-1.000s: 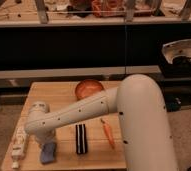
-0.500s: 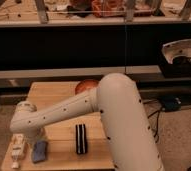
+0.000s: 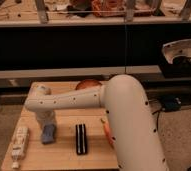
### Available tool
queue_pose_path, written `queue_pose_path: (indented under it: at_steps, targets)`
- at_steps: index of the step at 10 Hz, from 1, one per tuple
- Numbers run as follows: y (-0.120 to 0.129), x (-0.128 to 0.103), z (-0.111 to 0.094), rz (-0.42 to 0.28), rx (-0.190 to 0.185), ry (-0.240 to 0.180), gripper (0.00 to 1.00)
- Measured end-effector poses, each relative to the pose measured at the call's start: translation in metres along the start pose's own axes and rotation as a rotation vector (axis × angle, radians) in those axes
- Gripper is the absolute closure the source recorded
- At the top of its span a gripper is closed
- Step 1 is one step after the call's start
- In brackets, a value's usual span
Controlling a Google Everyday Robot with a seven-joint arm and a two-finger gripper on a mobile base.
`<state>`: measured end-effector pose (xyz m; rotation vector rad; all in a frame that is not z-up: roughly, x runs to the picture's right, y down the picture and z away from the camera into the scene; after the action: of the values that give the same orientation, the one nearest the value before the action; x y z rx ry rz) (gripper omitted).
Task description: Wipe the white sponge on the table
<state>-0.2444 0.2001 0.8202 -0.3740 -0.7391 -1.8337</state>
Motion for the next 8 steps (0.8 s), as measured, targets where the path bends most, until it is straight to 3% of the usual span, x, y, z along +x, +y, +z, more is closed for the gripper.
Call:
queue_pose_path:
  at_steps: [2,4,8]
  targets:
    - [0.020,-0.004,-0.003,0.046,0.011,0.003,0.48]
    - [0.020,-0.020,-0.003,0.067,0.024,0.007,0.48]
    - [0.009,-0.087,-0.011,0.080,0.043,0.032,0.48]
